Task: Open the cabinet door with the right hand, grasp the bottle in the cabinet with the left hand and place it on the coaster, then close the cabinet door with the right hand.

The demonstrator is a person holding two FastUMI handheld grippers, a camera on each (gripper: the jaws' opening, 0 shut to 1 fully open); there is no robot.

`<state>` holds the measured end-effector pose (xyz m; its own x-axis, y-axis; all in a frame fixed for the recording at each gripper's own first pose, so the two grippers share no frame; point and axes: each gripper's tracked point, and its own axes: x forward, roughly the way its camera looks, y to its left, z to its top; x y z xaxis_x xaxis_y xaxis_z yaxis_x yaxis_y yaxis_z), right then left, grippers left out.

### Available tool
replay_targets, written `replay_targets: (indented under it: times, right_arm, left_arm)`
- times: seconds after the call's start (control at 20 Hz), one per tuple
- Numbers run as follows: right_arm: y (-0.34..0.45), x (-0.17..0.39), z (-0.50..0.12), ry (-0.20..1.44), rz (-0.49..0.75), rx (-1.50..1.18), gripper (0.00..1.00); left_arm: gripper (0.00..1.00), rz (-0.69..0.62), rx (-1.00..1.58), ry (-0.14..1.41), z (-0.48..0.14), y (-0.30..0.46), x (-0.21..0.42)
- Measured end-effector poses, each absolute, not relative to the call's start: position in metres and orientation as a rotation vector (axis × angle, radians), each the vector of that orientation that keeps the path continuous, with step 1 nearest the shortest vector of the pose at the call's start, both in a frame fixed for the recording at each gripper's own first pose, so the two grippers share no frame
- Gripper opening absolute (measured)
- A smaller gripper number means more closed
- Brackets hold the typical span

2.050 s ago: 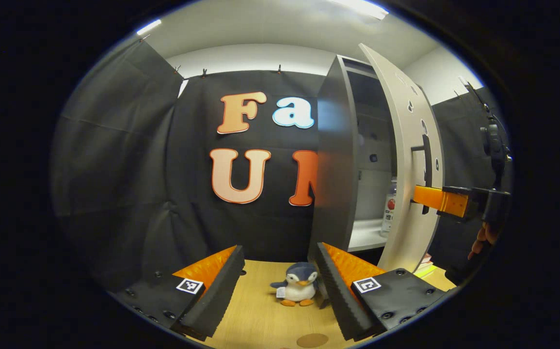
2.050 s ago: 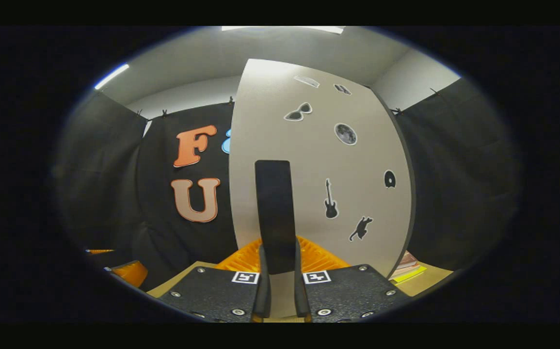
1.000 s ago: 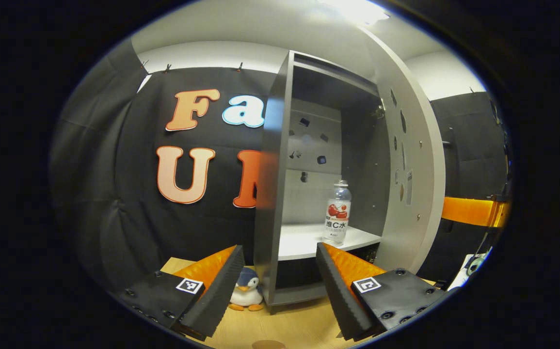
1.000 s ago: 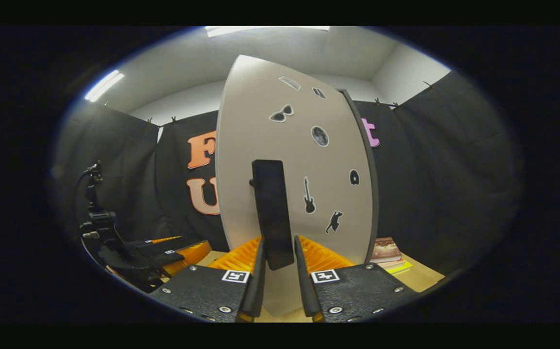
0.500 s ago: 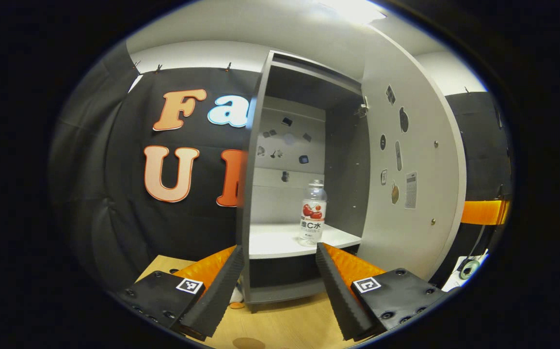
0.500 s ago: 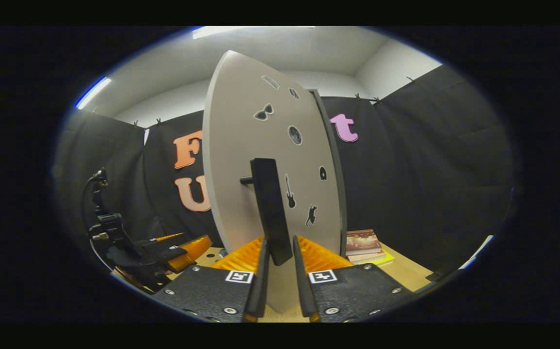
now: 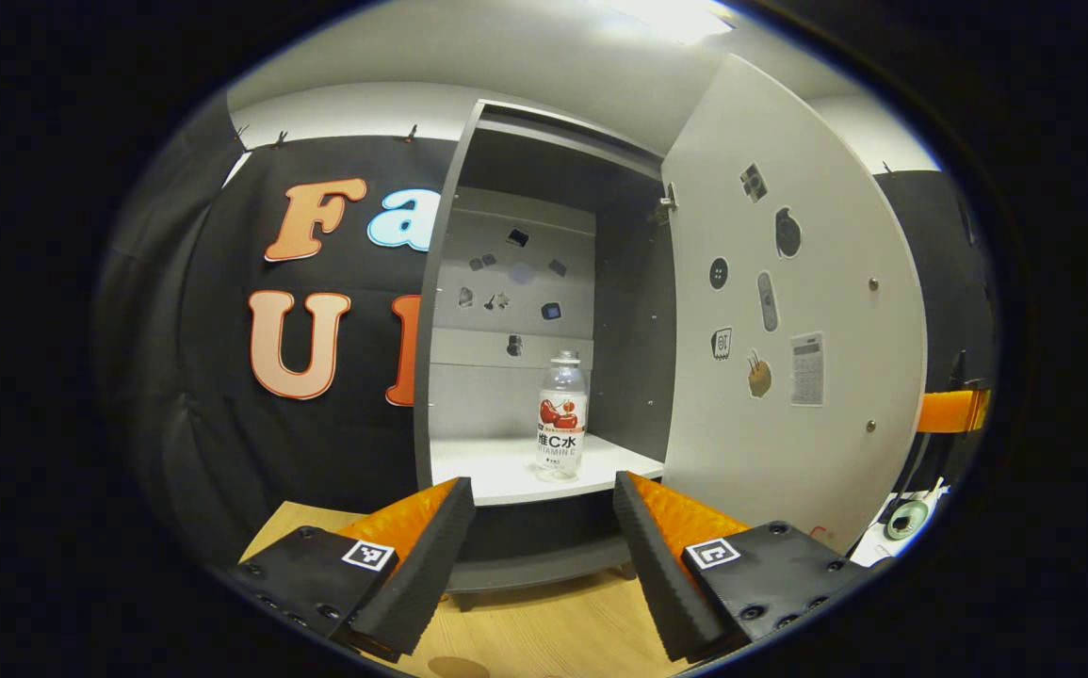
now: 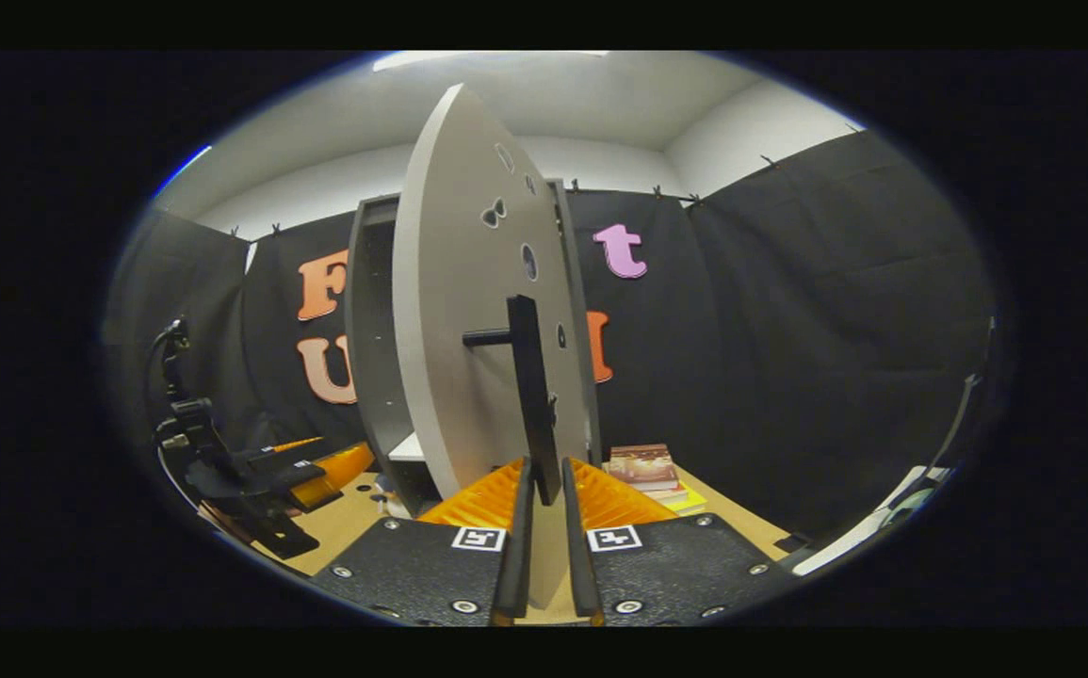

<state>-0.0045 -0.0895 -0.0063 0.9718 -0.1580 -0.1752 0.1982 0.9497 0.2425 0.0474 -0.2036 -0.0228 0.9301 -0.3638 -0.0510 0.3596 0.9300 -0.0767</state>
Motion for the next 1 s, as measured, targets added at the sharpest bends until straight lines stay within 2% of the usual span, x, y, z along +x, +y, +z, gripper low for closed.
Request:
replay_targets:
  times: [0.1, 0.25, 0.3, 0.45, 0.5, 0.55, 0.6, 0.7, 0.75, 0.8, 0.9, 0.95, 1.0]
  right_arm:
    - [-0.096, -0.006, -0.007, 0.153, -0.190, 0.259, 0.15]
    - [-0.110, -0.008, -0.010, 0.157, -0.250, 0.266, 0.17]
    - [-0.118, -0.008, -0.011, 0.157, -0.282, 0.248, 0.17]
    - [-0.156, -0.019, -0.015, 0.163, -0.386, 0.164, 0.11]
    - [-0.160, -0.018, -0.017, 0.161, -0.374, 0.204, 0.10]
    - [-0.154, -0.020, -0.017, 0.158, -0.354, 0.249, 0.01]
    - [-0.149, -0.012, -0.016, 0.143, -0.336, 0.264, 0.11]
    - [-0.148, -0.008, -0.015, 0.126, -0.310, 0.241, 0.05]
    - [-0.153, -0.007, -0.017, 0.129, -0.306, 0.223, 0.17]
    - [-0.156, -0.007, -0.016, 0.126, -0.310, 0.213, 0.21]
    - [-0.158, -0.010, -0.016, 0.132, -0.324, 0.205, 0.25]
    - [-0.158, -0.011, -0.015, 0.134, -0.336, 0.213, 0.20]
    - [-0.158, -0.013, -0.016, 0.138, -0.355, 0.223, 0.24]
  left_arm:
    - [0.96, -0.377, -0.067, 0.069, -0.024, -0.210, 0.048]
    - [0.94, -0.383, -0.060, 0.069, -0.024, -0.216, 0.042]
    - [0.99, -0.383, -0.055, 0.071, -0.024, -0.217, 0.040]
    - [0.95, -0.374, -0.048, 0.070, -0.023, -0.217, 0.036]
    - [0.94, -0.369, -0.051, 0.065, -0.020, -0.216, 0.035]
    - [0.94, -0.362, -0.052, 0.060, -0.019, -0.214, 0.035]
    - [0.94, -0.355, -0.050, 0.058, -0.018, -0.212, 0.036]
    - [0.96, -0.340, -0.045, 0.062, -0.019, -0.208, 0.035]
    - [0.96, -0.335, -0.044, 0.065, -0.020, -0.207, 0.035]
    - [0.96, -0.330, -0.043, 0.068, -0.021, -0.205, 0.033]
    - [0.96, -0.319, -0.042, 0.072, -0.023, -0.200, 0.031]
    - [0.99, -0.315, -0.043, 0.074, -0.025, -0.198, 0.032]
    - [0.96, -0.310, -0.044, 0.075, -0.025, -0.195, 0.032]
